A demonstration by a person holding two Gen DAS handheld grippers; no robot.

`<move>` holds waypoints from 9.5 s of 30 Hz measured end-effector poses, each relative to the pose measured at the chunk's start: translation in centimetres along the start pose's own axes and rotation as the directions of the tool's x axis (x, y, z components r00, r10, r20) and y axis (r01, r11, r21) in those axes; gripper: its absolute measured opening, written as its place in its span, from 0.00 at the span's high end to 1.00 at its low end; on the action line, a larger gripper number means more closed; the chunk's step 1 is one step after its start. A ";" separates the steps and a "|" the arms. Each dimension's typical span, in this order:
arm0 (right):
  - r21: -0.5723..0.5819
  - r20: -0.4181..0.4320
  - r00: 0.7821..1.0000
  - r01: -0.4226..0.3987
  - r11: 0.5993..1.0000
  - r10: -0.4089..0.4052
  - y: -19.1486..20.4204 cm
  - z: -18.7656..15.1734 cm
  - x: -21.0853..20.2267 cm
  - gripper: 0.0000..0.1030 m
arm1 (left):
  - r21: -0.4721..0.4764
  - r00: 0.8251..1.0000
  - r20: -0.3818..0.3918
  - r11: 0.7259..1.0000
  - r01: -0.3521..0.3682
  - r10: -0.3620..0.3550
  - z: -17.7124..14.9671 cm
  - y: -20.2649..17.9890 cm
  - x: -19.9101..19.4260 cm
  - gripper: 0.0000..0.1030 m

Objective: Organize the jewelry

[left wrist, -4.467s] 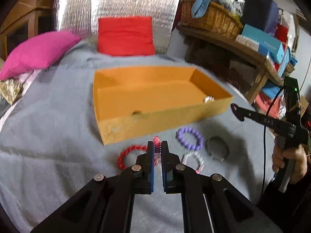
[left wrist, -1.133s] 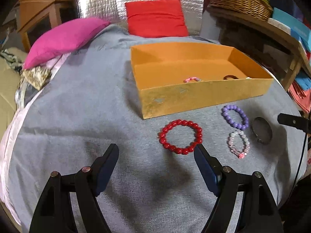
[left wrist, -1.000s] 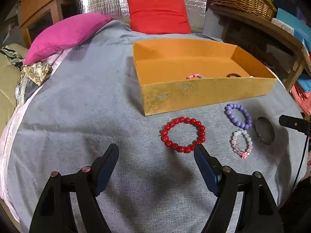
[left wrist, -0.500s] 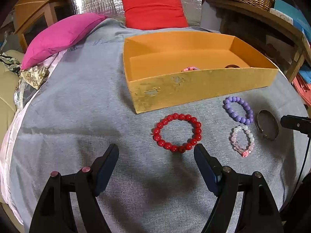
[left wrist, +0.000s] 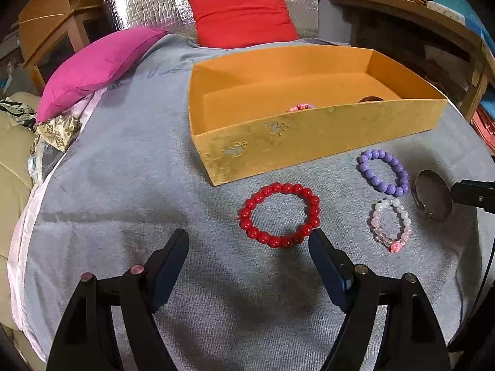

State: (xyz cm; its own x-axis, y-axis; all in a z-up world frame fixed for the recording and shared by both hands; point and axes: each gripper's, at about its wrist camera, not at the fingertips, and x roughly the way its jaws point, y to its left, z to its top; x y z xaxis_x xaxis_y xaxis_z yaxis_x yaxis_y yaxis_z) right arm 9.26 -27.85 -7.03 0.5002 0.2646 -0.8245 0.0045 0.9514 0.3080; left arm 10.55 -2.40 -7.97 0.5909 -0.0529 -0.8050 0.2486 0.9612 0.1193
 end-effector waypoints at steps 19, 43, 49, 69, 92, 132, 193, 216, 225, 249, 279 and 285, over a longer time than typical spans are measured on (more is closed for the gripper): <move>-0.008 -0.012 1.000 -0.009 1.000 0.009 0.3 0.0 1.0 0.40 | -0.014 0.999 -0.041 1.000 -0.011 0.011 0.7 0.4 1.8 0.22; -0.001 -0.004 1.000 -0.008 1.000 0.008 0.1 0.3 1.2 0.40 | 0.003 0.998 -0.003 0.998 0.055 -0.055 1.0 -1.9 0.8 0.22; -0.015 -0.003 1.000 -0.021 1.000 0.021 0.9 0.4 1.5 0.40 | -0.003 0.999 0.000 0.999 0.043 -0.043 0.8 -1.5 0.5 0.22; -0.211 0.076 0.988 0.149 0.966 -0.136 5.8 -0.7 3.3 0.29 | -0.009 0.999 0.023 0.999 0.048 -0.047 0.5 -0.6 -0.1 0.22; -0.151 0.088 0.979 0.196 0.969 -0.185 -0.7 -0.3 1.2 0.31 | 0.089 0.962 -0.035 0.958 0.274 -0.272 1.2 -7.9 0.8 0.22; -0.224 0.128 0.973 0.219 0.950 -0.194 3.4 -0.9 2.6 0.38 | 0.035 0.931 -0.007 0.931 0.364 -0.364 -0.8 -2.8 -0.4 0.92; -0.091 0.054 0.998 0.044 0.995 -0.039 6.8 17.3 11.2 0.38 | -0.178 0.959 0.047 0.942 0.284 -0.280 14.1 2.4 8.1 0.93; -0.001 0.228 0.974 -0.001 1.000 0.002 4.5 14.6 3.4 0.31 | -0.110 0.984 0.175 0.993 0.053 -0.033 12.1 2.3 0.6 0.35; -0.054 0.340 0.940 -0.002 0.999 0.020 4.1 7.2 -3.5 0.48 | -0.083 0.973 0.220 0.995 -0.058 0.075 4.8 3.0 -4.4 0.34; 0.004 0.089 0.996 -0.003 1.000 0.002 3.5 0.9 1.7 0.48 | 0.004 0.992 0.107 0.997 -0.071 0.070 0.0 0.7 -2.7 0.34; -0.043 0.103 0.994 0.043 0.998 -0.039 4.0 0.7 1.5 0.48 | -0.012 0.996 0.062 0.998 -0.059 0.060 -0.1 1.6 -1.8 0.34; -0.035 0.096 0.995 0.039 0.999 -0.035 4.2 0.8 1.8 0.48 | -0.059 0.999 0.038 0.998 -0.022 0.024 -0.1 2.5 -1.4 0.34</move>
State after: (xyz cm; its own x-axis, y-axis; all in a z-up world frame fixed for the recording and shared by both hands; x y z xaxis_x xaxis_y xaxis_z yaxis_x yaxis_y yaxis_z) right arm 10.89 -23.55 -6.82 0.5806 0.2144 -0.7855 -0.0065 0.9659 0.2589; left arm 10.26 0.14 -6.56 0.6256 -0.0398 -0.7791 0.1897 0.9765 0.1024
